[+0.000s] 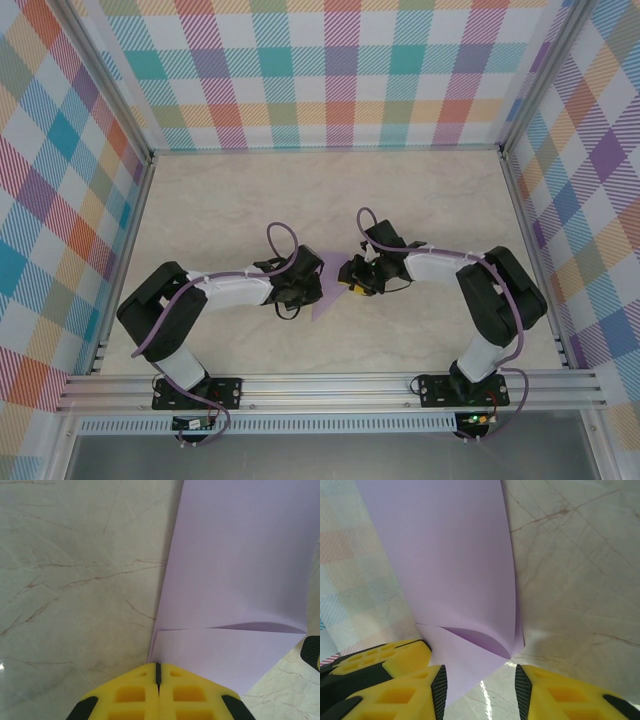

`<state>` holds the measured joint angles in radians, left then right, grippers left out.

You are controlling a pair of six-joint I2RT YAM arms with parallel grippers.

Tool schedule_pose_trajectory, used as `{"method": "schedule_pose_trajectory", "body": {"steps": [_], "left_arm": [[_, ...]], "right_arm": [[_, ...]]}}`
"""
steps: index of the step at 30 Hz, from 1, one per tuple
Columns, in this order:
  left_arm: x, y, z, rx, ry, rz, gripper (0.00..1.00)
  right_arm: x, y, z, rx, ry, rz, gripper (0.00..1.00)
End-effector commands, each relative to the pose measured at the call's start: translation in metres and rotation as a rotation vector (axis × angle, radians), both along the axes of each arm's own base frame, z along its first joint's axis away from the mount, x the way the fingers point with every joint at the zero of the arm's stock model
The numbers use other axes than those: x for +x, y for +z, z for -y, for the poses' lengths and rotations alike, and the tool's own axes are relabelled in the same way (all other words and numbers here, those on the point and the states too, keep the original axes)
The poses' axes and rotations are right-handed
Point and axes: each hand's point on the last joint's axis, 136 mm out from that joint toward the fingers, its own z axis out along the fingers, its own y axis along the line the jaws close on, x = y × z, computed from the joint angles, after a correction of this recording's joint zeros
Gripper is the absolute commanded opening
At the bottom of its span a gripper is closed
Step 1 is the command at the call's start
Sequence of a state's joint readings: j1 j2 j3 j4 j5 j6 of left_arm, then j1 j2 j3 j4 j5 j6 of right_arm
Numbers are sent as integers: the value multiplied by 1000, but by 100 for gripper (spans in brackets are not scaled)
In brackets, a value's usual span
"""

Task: Fold a paper plane with a square sheet of paper (pick it up from the middle)
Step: Fourth fold the wing at the center of the table.

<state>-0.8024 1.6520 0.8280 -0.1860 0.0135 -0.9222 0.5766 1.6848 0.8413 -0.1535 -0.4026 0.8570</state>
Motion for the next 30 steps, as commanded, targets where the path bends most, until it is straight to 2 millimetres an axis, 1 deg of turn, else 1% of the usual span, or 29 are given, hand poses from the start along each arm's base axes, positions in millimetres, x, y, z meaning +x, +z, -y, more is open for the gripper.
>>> {"method": "schedule_pose_trajectory", "body": {"steps": [1,8,11,18,24,26,27,30], "left_arm": [[-16,-20,-26,96,29,-64,0],[-16,-21,-26,95,29,-64,0],[-16,-21,-26,95,30,-64,0],[-17,-20,-28,99,30,-61,0],[-16,-17,-28,101,26,-56,0],[-13,-13,-26,95,21,-45,0],[-17,-14,-30,115,18,-59,0],[-15,-7,-30,115,8,-48,0]], "right_arm": [[0,0,-7,33,6,-17,41],[0,-4,-9,39,6,-34,40],[1,-3,-11,55,12,-30,40],[0,8,-23,139,52,-10,33],[-3,11,-32,205,108,-3,28],[-5,10,-34,214,130,-3,27],[-5,8,-34,210,138,-4,27],[-7,6,-36,214,165,-8,25]]}}
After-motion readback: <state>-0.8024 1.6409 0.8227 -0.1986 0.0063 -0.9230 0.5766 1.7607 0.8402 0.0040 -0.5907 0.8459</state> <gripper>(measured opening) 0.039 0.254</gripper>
